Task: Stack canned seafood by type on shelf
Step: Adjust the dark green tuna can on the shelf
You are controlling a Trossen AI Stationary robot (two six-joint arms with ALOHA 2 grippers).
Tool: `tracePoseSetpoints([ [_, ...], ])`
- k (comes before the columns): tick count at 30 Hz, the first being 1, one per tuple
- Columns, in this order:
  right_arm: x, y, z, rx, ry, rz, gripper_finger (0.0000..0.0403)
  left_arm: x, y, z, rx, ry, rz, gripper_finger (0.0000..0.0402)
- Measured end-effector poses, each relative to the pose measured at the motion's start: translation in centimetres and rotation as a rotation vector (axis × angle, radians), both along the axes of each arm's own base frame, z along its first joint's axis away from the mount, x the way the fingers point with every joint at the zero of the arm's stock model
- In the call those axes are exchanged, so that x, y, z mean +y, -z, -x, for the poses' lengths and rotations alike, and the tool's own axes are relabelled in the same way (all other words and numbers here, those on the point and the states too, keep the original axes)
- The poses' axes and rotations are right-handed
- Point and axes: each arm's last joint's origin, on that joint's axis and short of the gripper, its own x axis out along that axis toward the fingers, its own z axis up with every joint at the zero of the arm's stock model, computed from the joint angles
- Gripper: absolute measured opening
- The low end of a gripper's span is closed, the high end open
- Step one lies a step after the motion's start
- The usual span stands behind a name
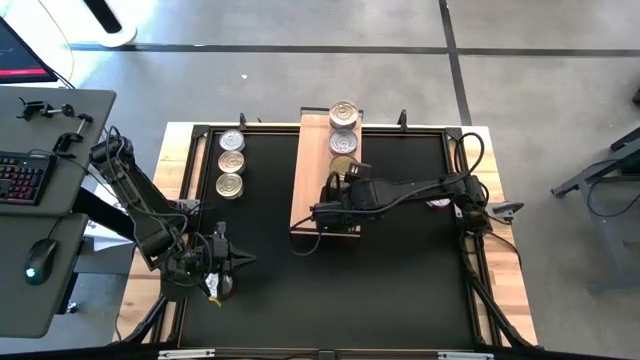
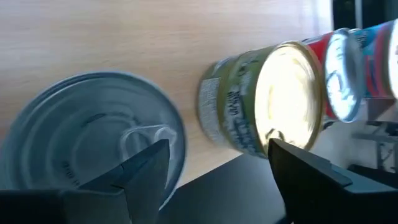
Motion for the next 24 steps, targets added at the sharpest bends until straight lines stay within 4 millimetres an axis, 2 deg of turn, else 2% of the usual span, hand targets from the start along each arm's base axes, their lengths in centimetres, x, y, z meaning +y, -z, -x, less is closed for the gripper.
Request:
tracePoseSetpoints([
  [8, -0.3, 0.0, -0.2, -0.019, 0.015, -0.012, 0.0264, 0.0, 0.0, 0.0, 0.001, 0.003, -0.008, 0.0],
  [15, 1.4, 0.2, -0.2, -0.013, -0.034, -0.165, 0.0264, 0.0, 0.0, 0.0, -0.001, -0.003, 0.011, 0.0],
  [24, 2.1, 0.4, -0.4, -0.036, -0.033, -0.152, 0.0264, 0.0, 0.0, 0.0, -0.001, -0.005, 0.006, 0.0],
])
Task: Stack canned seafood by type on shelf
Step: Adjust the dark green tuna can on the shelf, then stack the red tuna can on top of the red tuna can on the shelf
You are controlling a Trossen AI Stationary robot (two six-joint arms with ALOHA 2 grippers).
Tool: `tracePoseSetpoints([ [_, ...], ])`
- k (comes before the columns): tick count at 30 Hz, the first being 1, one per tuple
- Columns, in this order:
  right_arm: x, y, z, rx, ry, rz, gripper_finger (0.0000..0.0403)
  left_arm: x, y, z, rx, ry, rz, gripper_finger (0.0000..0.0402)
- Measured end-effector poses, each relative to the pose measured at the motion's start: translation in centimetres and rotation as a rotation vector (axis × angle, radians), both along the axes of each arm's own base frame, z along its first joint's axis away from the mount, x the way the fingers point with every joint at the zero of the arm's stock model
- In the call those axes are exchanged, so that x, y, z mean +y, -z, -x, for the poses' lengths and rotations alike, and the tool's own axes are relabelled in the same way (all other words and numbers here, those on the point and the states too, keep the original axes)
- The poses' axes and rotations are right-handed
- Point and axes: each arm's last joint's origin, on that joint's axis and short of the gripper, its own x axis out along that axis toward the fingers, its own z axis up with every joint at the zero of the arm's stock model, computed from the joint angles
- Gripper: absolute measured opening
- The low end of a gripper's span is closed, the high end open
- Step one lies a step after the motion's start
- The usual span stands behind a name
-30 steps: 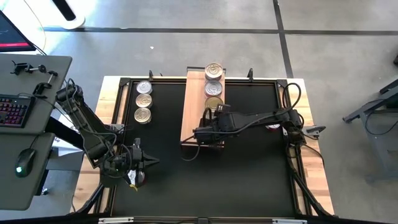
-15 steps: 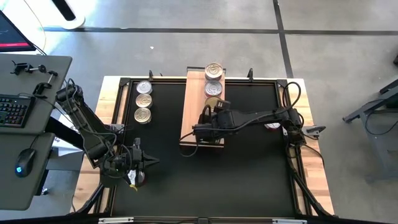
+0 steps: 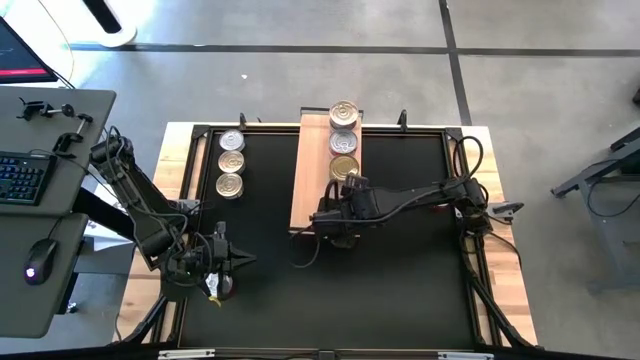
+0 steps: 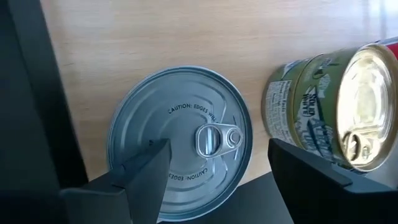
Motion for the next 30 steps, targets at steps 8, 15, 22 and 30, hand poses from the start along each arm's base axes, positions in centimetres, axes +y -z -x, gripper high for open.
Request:
tracePoseSetpoints([
  [8, -1.1, 0.7, -0.5, 0.036, 0.011, 0.075, 0.0264, 0.2, 0.2, 0.1, 0.012, -0.006, -0.027, 0.0],
  [15, -1.6, 0.6, -0.5, 0.035, 0.018, 0.086, 0.0264, 0.1, 0.0, 0.0, -0.003, -0.007, -0.007, 0.0],
  [22, -1.2, -2.3, 1.4, -0.073, 0.072, -0.015, 0.0264, 0.6, -3.2, 0.4, -0.088, 0.008, 0.077, 0.0],
  [30, -0.4, -4.4, 2.5, -0.252, 0.205, -0.128, 0.0264, 3.8, -6.7, 1.6, -0.117, 0.049, 0.113, 0.0],
])
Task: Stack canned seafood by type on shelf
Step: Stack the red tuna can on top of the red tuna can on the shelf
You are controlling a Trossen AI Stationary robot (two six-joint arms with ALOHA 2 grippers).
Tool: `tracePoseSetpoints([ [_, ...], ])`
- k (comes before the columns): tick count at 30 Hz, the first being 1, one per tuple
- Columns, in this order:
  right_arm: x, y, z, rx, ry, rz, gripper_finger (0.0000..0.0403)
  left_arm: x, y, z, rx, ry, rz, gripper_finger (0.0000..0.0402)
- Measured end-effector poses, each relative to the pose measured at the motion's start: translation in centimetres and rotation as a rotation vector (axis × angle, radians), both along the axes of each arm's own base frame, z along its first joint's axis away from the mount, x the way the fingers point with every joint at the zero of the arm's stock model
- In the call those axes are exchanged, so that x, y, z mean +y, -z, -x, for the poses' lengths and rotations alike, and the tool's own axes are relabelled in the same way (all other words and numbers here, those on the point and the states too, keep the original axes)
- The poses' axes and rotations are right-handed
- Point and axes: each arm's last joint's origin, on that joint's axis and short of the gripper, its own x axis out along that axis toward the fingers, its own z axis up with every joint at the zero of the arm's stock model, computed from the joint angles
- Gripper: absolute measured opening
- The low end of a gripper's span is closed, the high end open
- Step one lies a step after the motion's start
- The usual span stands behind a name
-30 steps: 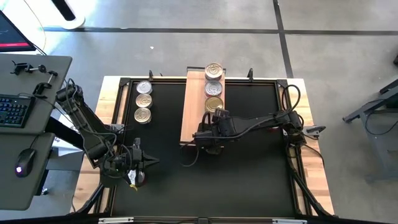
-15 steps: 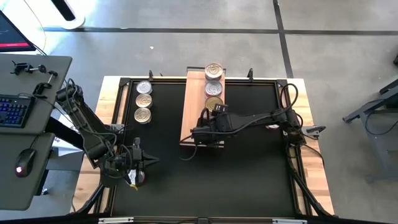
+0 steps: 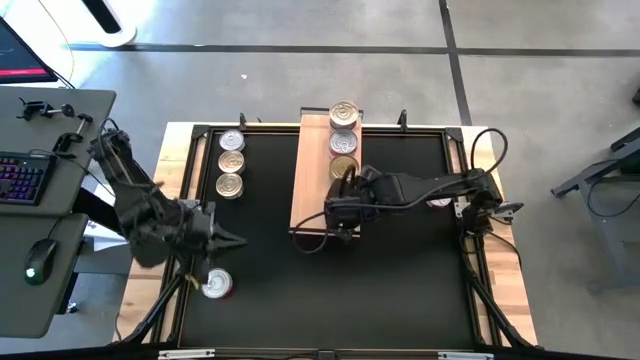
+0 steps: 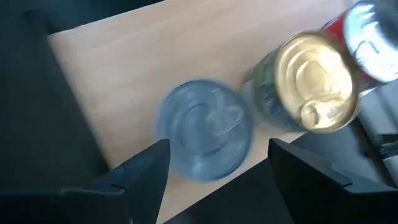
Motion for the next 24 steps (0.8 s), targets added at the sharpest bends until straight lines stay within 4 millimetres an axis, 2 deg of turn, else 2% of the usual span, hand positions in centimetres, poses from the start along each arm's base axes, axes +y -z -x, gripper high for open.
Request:
tracePoseSetpoints([
  [3, 1.3, 0.1, 0.3, 0.016, -0.015, -0.09, 0.0264, 2.0, 0.3, 0.1, 0.09, -0.017, 0.09, 0.0],
  [6, 3.4, 0.3, 1.1, 0.076, -0.09, -0.177, 0.0264, 3.4, 1.1, -0.2, 0.201, -0.02, 0.127, 0.0],
  [12, 8.2, 0.8, 3.7, 0.145, -0.075, -0.25, 0.0252, 3.4, 1.5, -1.8, 0.247, 0.033, 0.101, 0.0],
  [15, 10.9, 2.7, 5.9, 0.202, -0.01, -0.268, 0.0208, 2.6, 1.6, -2.8, 0.23, 0.056, 0.073, 0.0],
  [18, 12.7, 5.8, 8.6, 0.292, 0.078, -0.267, 0.0129, 1.7, 2.1, -3.9, 0.223, 0.064, 0.074, 0.0],
  [21, 12.1, 8.5, 10.9, 0.305, 0.245, -0.273, 0.0032, 0.8, 2.7, -5.1, 0.225, 0.072, 0.085, 0.0],
  [22, 11.3, 9.3, 11.6, 0.302, 0.322, -0.265, 0.0017, 0.4, 3.0, -5.5, 0.225, 0.076, 0.088, 0.0],
  [24, 8.9, 10.6, 13.3, 0.275, 0.528, -0.237, 0.0016, -0.2, 3.5, -6.3, 0.228, 0.072, 0.106, 0.0],
])
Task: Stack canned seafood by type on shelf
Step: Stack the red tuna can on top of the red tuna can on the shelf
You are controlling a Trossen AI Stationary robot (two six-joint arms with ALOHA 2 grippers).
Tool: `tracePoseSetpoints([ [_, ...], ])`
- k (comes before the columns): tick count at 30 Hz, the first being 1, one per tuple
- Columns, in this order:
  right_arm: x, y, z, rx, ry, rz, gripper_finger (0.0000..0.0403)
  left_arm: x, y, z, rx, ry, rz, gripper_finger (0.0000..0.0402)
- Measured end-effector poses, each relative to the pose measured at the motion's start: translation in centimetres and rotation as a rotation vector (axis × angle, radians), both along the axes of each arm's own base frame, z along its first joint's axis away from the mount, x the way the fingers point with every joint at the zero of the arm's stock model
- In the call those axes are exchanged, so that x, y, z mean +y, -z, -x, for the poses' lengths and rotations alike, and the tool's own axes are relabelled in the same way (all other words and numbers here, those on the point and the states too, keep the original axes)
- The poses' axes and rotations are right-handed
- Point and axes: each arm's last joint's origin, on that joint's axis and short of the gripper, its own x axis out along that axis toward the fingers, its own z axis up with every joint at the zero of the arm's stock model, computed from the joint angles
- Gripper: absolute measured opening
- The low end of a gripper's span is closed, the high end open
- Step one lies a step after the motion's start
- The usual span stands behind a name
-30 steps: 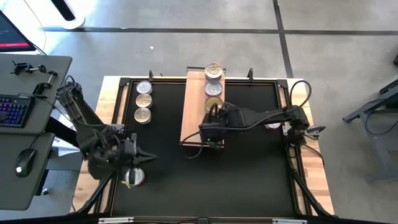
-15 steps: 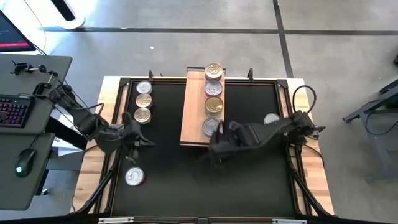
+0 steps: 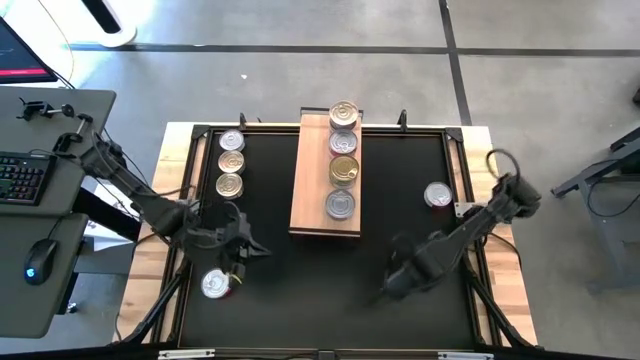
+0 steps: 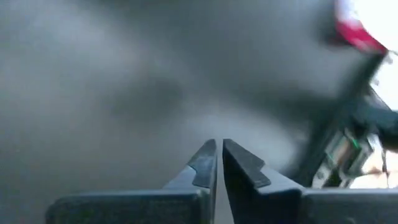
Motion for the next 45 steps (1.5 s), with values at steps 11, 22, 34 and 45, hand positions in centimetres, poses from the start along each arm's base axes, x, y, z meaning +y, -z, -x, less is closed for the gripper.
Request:
tracePoseSetpoints([
  [11, -13.4, 4.7, 7.4, -0.135, 0.582, 0.232, 0.0002, -1.4, 1.5, -3.7, -0.066, -0.079, 0.139, 0.0],
  [22, -19.5, 7.5, 6.2, -0.021, 0.661, 0.388, 0.0, -1.6, 0.5, -4.4, -0.203, -0.142, 0.188, 0.0],
  [34, -22.4, 10.5, 4.8, 0.132, 0.522, 0.246, 0.0, -1.6, 0.5, -4.4, -0.205, -0.139, 0.189, 0.0],
  [45, -18.1, 10.1, 3.5, 0.081, 0.217, 0.127, 0.0, -1.6, 0.5, -4.4, -0.205, -0.095, 0.096, 0.0],
])
